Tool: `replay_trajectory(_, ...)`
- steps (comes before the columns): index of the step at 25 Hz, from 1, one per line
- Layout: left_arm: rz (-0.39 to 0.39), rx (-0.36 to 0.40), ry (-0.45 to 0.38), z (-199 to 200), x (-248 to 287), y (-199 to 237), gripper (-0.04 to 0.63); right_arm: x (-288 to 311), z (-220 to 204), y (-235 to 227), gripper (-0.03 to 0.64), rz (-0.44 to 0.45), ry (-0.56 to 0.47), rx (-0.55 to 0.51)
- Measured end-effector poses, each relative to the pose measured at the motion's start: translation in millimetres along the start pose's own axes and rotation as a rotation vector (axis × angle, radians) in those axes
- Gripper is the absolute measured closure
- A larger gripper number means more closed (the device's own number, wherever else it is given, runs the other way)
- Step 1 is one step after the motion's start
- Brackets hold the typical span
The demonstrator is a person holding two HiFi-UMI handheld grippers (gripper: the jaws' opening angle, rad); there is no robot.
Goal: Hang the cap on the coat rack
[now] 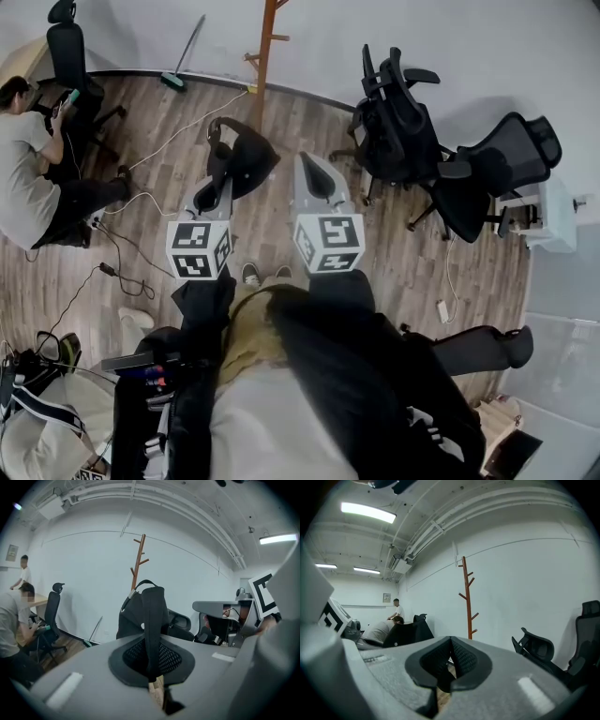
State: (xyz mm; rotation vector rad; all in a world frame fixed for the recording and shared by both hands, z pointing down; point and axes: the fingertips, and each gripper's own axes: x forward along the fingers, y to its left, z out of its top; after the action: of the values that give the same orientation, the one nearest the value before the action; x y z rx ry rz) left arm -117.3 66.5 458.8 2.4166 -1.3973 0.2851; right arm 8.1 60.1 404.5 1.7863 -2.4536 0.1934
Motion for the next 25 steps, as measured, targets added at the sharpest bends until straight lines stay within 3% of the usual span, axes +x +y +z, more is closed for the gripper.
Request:
replay_trajectory(9, 0.014, -0.036, 0.03, -17, 6, 13, 0.591, 14, -14, 5, 0.62, 0.01, 0.037, 0.007)
replay_trajectory(20, 0.104, 0.004, -0.023, 39, 57, 32, 0.591, 76, 20, -28, 0.62, 0.102, -0.02, 0.021)
replay_trajectory(25, 0.124, 0.029, -0.031, 60, 100, 26, 0.591, 105, 25, -67, 0.62, 0.126, -0.031, 0.039)
